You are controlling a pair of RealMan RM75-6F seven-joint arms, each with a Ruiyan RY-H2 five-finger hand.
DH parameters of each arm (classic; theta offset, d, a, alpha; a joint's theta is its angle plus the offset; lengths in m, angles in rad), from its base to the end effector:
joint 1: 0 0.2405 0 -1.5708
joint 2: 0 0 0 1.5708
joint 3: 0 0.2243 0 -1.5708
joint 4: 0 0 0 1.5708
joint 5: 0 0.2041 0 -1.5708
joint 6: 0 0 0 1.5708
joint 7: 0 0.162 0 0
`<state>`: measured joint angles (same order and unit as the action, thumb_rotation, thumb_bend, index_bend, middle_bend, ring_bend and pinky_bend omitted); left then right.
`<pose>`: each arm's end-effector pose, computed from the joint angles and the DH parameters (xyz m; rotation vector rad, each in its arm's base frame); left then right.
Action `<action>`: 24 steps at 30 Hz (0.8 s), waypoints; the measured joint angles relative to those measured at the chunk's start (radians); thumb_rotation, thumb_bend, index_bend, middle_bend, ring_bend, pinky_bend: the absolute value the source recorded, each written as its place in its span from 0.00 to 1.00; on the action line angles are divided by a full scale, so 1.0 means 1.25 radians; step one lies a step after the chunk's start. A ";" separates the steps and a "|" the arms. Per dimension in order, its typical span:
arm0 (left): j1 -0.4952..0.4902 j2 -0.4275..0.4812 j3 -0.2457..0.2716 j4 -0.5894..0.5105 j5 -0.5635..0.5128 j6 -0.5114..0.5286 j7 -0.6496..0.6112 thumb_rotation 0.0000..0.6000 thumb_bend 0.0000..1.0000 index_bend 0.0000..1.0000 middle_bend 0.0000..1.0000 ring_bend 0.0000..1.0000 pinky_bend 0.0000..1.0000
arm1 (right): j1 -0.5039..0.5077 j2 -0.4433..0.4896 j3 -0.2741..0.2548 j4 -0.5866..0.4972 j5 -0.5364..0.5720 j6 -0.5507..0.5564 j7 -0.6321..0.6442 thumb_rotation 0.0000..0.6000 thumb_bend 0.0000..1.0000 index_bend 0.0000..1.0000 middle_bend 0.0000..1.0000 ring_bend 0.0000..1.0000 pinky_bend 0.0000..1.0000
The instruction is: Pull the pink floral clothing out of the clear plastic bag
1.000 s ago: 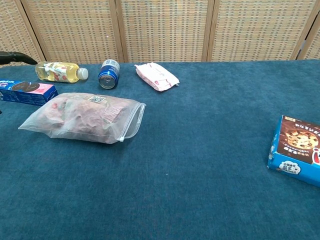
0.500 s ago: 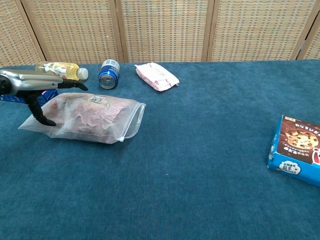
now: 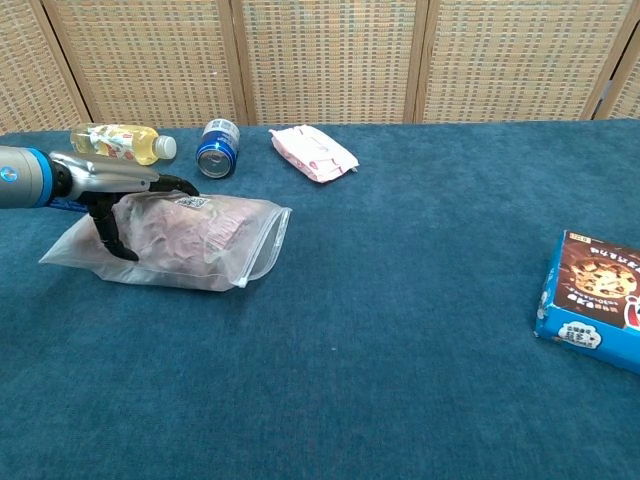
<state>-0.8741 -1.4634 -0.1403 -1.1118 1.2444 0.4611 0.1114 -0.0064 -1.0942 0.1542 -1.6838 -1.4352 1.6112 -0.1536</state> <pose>-0.1907 0.3992 -0.0053 -2.0864 -0.9008 -0.4646 -0.2788 -0.1872 0.1905 1.1876 -0.7415 0.8529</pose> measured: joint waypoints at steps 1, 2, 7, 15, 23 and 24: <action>-0.002 -0.003 0.002 0.002 -0.005 0.000 0.003 1.00 0.24 0.14 0.22 0.20 0.30 | 0.000 0.000 0.000 0.001 0.001 -0.001 0.001 1.00 0.00 0.00 0.00 0.00 0.00; -0.002 -0.006 0.004 0.004 -0.009 0.000 0.006 1.00 0.24 0.25 0.31 0.28 0.37 | 0.001 0.000 0.000 0.001 0.001 -0.001 0.002 1.00 0.00 0.00 0.00 0.00 0.00; 0.002 -0.009 0.011 -0.005 -0.017 0.023 0.010 1.00 0.31 0.52 0.53 0.46 0.52 | 0.002 0.000 -0.002 0.003 0.002 -0.005 0.004 1.00 0.00 0.00 0.00 0.00 0.00; 0.028 -0.010 0.009 -0.026 0.019 0.115 -0.041 1.00 0.35 0.56 0.55 0.47 0.53 | 0.007 -0.002 -0.010 0.000 -0.009 -0.012 -0.003 1.00 0.00 0.00 0.00 0.00 0.00; 0.064 -0.021 0.001 -0.027 0.121 0.280 -0.211 1.00 0.35 0.58 0.56 0.48 0.53 | 0.033 0.012 -0.018 -0.001 -0.022 -0.071 0.049 1.00 0.00 0.00 0.00 0.00 0.00; 0.067 -0.026 0.000 -0.022 0.142 0.313 -0.246 1.00 0.35 0.59 0.56 0.48 0.53 | 0.040 0.019 -0.017 -0.003 -0.024 -0.082 0.062 1.00 0.00 0.00 0.00 0.00 0.00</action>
<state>-0.7899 -1.4960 -0.1405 -1.1393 1.4223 0.8524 -0.1961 0.0433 -1.0707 0.1324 -1.6873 -1.4647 1.5091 -0.0756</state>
